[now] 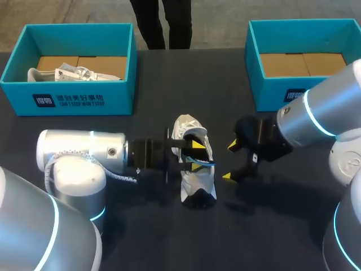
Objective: Take the shoe out of the shoebox, open the shoe tongue, remove and reinsert the insole, then place the shoe into the shoebox
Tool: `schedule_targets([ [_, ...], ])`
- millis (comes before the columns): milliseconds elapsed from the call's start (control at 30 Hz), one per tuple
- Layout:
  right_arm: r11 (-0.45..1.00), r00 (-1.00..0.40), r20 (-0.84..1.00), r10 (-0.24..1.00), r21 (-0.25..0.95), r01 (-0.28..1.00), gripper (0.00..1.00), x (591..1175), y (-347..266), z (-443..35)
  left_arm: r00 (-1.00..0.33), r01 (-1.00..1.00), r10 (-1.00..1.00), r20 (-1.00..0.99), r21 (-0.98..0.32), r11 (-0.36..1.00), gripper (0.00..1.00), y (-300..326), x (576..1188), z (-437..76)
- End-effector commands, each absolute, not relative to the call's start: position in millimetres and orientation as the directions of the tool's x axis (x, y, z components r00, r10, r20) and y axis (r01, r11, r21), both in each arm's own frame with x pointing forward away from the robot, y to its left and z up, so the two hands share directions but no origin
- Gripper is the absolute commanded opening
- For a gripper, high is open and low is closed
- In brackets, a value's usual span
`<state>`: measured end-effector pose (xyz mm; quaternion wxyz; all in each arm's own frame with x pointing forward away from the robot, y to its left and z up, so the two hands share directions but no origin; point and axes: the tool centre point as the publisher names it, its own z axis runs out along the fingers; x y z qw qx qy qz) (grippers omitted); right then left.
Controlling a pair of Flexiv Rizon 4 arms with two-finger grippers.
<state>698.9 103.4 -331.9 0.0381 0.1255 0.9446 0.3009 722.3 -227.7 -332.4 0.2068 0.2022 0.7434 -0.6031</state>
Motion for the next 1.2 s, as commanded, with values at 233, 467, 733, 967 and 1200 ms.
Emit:
schedule_targets([
  [233,0.786,-0.958,-0.009,0.286,0.574,0.229,1.0,700.6,97.2,-327.8,-0.833,0.552,0.096,-0.545,-0.809,0.202,0.0,-222.3,710.5,-335.4],
  [467,0.79,-0.954,-0.027,0.298,0.568,0.231,1.0,697.9,88.9,-323.4,-0.832,0.553,0.11,-0.543,-0.804,0.217,0.0,-226.4,714.3,-347.7],
  [733,0.791,-0.953,-0.027,0.301,0.565,0.234,1.0,697.1,89.3,-325.1,-0.82,0.569,0.119,-0.56,-0.773,0.28,0.0,-229.2,726.7,-361.9],
  [967,0.79,-0.954,-0.021,0.3,0.567,0.236,1.0,696.7,89.6,-327.2,-0.823,0.562,0.078,-0.563,-0.786,0.258,0.54,-229.4,727.2,-354.9],
  [1200,0.787,-0.953,-0.022,0.303,0.57,0.237,1.0,696.1,88.6,-326.6,-0.814,0.575,0.05,-0.579,-0.789,0.218,0.53,-225.9,718.4,-329.2],
])
